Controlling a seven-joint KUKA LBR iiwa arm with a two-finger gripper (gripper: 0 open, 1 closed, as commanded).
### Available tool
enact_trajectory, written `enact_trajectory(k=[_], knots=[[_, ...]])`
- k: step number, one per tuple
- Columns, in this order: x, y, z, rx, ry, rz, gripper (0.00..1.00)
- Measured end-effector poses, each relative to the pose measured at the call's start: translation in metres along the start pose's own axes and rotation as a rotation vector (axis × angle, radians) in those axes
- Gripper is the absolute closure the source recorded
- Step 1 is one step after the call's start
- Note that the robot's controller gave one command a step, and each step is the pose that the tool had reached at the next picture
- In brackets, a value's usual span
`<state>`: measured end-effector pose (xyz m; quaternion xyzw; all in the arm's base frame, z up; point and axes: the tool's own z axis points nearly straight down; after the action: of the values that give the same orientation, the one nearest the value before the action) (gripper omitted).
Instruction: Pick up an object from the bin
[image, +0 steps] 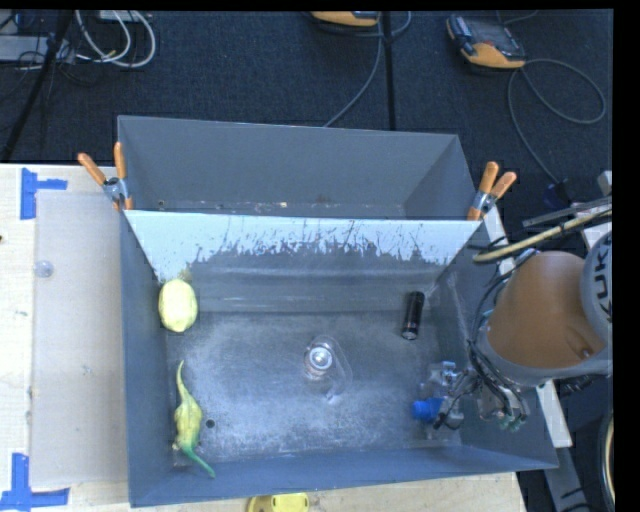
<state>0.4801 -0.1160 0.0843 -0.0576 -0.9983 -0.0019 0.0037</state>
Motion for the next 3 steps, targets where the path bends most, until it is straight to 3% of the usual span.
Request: enact_trajectory(k=[2, 3], knots=[[0.003, 0.0, -0.03, -0.002, 0.011, -0.001, 1.0], [0.001, 0.0, -0.053, -0.001, 0.004, -0.001, 1.0]])
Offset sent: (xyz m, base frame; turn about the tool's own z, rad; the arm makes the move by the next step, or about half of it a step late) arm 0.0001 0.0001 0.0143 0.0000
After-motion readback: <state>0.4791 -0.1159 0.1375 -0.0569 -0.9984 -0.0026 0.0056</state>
